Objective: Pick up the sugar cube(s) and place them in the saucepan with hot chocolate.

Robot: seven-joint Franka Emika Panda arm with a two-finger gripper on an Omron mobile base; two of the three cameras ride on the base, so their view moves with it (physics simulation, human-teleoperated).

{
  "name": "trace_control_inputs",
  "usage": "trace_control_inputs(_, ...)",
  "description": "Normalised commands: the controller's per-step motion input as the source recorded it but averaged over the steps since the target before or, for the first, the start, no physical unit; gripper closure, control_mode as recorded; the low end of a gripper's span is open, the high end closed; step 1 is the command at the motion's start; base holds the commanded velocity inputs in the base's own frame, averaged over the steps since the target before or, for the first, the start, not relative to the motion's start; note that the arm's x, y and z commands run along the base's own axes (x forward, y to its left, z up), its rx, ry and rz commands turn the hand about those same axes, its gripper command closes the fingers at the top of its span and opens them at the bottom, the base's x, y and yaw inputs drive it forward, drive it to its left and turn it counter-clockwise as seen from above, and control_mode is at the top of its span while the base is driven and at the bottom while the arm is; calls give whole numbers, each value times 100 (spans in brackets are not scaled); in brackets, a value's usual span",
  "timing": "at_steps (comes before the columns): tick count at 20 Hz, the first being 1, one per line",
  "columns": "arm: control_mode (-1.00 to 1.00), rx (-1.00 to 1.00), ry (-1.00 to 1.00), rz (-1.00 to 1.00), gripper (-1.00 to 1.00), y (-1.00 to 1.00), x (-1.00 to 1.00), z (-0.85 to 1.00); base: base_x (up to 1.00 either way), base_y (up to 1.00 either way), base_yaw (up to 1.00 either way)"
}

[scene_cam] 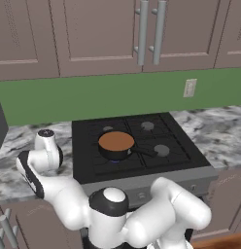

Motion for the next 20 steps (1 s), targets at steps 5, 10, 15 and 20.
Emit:
trace_control_inputs(5, -100, 0, 0, 0, -100, 0, -2, -29, 0, 0, 0)
trace_control_inputs(10, -100, 0, 0, 0, -100, 0, 0, -2, 0, 0, 0)
trace_control_inputs(15, -100, 0, 0, 0, -100, 8, 1, -3, 0, 0, 0)
trace_control_inputs(20, -100, 0, 0, 0, -100, 3, 6, -5, 0, 0, 0)
